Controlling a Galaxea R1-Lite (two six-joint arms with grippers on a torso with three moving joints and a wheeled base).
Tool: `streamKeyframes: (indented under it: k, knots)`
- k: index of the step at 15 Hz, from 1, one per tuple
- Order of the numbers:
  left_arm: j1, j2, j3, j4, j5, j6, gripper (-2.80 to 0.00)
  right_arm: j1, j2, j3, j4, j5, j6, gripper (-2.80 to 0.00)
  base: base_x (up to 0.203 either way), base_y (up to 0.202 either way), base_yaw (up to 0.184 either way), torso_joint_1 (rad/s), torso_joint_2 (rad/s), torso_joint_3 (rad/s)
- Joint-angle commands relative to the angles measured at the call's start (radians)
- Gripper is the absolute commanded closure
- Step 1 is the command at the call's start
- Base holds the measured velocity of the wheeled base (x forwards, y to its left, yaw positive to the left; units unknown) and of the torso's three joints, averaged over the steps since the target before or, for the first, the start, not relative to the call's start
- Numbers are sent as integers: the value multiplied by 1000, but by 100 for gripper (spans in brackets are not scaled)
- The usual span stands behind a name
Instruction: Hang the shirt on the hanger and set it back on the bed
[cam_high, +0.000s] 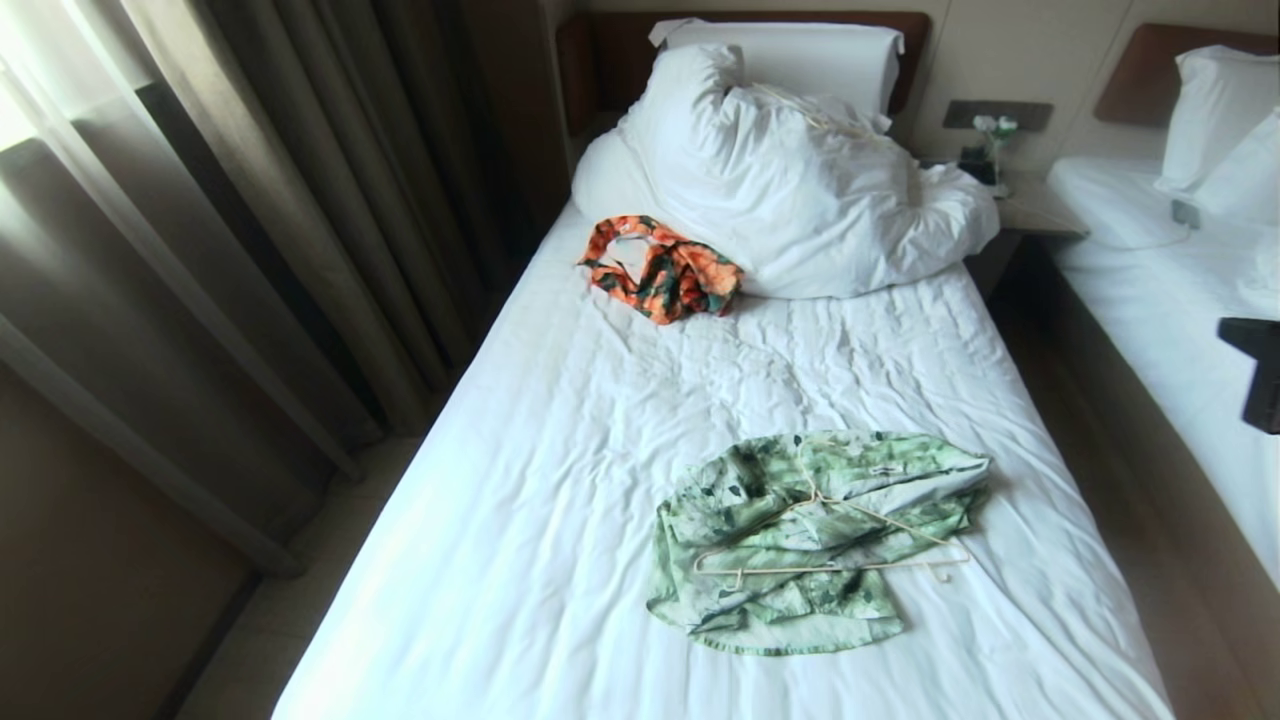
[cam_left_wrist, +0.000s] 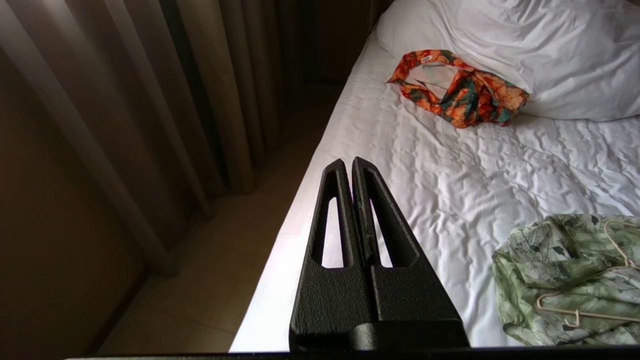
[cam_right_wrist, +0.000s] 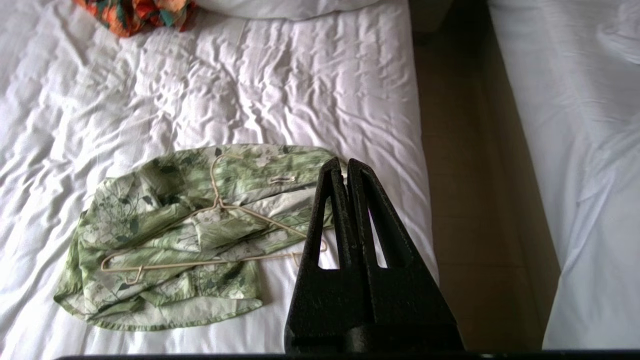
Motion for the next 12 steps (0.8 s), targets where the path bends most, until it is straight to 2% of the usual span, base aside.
streamKeyframes:
  k: [1,3,5,9,12]
  knots:
    - [18,-73,33,1,2,0,0,-17,-184,1,40,-15,0,0,0,0,0,0,0,0]
    - [41,-130,83,2,-3,3,0,-49,-310,10,102,-32,1,0,0,0,0,0,0,0]
    - [59,-180,119,37,-13,7,0,-120,-415,17,167,-37,8,0,0,0,0,0,0,0]
    - [66,-332,156,211,-113,16,0,-183,-620,60,285,-33,38,0,0,0,0,0,0,0]
    - [66,-356,217,230,-127,17,0,-254,-703,126,319,-24,83,0,0,0,0,0,0,0]
